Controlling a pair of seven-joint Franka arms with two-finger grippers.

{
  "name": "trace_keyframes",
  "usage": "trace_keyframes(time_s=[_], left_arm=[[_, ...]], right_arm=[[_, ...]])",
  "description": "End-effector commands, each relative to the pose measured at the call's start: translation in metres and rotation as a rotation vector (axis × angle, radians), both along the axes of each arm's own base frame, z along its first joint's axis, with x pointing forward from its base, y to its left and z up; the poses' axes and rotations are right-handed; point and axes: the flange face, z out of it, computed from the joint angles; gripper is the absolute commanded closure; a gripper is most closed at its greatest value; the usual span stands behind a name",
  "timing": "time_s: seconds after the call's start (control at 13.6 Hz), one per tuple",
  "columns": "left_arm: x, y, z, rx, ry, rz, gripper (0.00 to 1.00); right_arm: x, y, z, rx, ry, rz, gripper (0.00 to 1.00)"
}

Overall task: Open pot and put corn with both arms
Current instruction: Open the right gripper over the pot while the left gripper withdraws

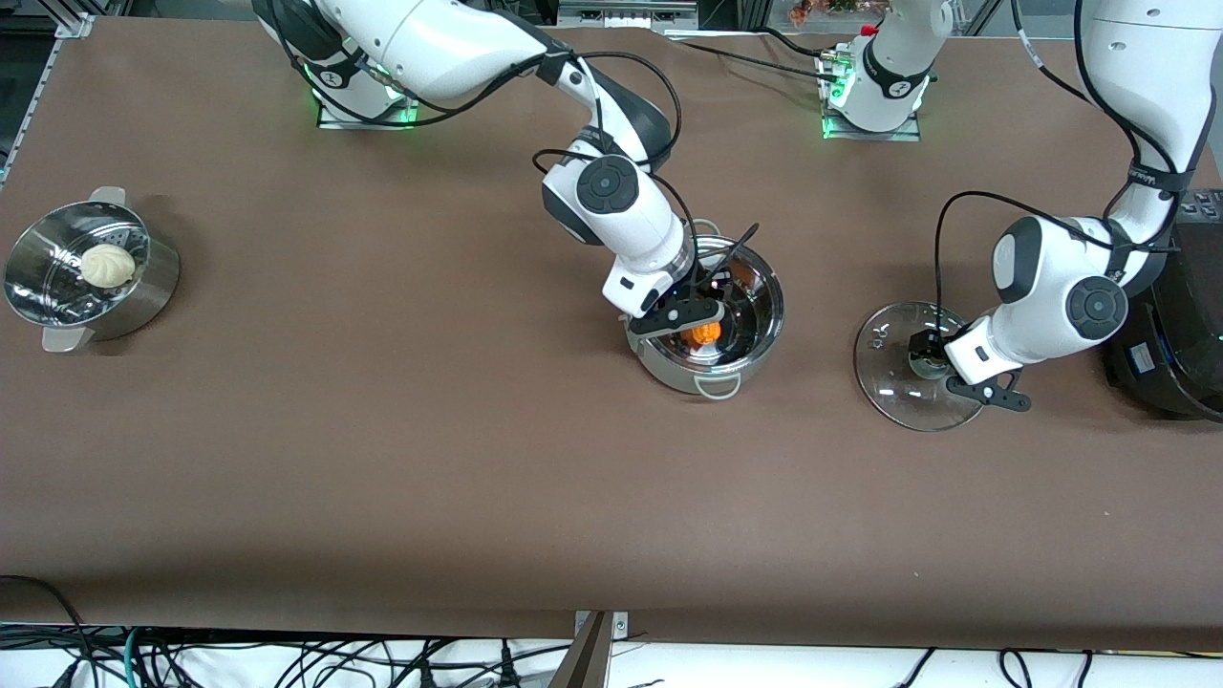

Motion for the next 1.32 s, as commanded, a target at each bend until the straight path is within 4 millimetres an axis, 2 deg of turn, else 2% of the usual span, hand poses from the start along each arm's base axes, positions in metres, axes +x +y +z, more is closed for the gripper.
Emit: trace_keyframes(time_s=[0.0, 0.15, 0.22, 0.29, 0.37, 0.66, 0.81, 0.88, 0.95, 1.1, 1.25], left_arm=[[0.006, 0.002, 0.062, 0.037, -0.005, -0.005, 0.00], [0.008, -0.004, 0.115, 0.057, -0.017, -0.008, 0.00], [0.010, -0.013, 0.141, 0.050, -0.020, -0.007, 0.00], [0.010, -0.015, 0.169, 0.055, -0.017, 0.000, 0.00], [0.011, -0.017, 0.196, 0.065, -0.014, 0.019, 0.00], [0.011, -0.044, 0.303, 0.060, 0.000, 0.079, 0.00], [0.008, -0.047, 0.346, 0.012, -0.009, 0.096, 0.00], [0.001, -0.046, 0.364, 0.016, -0.032, 0.100, 0.00], [-0.008, -0.055, 0.382, 0.024, -0.060, 0.091, 0.00], [-0.026, -0.062, 0.411, 0.044, -0.101, 0.086, 0.00], [-0.031, -0.064, 0.410, 0.051, -0.096, 0.088, 0.00]], right_arm=[[0.003, 0.007, -0.011, 0.010, -0.001, -0.015, 1.00], [0.003, 0.008, -0.017, 0.020, -0.006, -0.018, 1.00], [0.003, 0.008, -0.018, 0.021, -0.006, -0.020, 0.79], [0.003, 0.008, -0.018, 0.018, -0.011, -0.017, 0.18], [-0.001, 0.011, -0.016, 0.015, -0.021, -0.006, 0.00], [0.000, 0.011, -0.010, 0.014, -0.024, -0.005, 0.00], [0.003, 0.009, 0.009, 0.022, -0.039, -0.006, 0.00], [0.002, 0.006, 0.019, -0.003, -0.025, 0.003, 0.00], [0.000, 0.001, 0.034, -0.038, -0.001, 0.012, 0.00], [0.009, -0.018, 0.072, -0.066, 0.013, 0.002, 0.00], [0.021, -0.042, 0.099, -0.107, 0.034, -0.009, 0.00]])
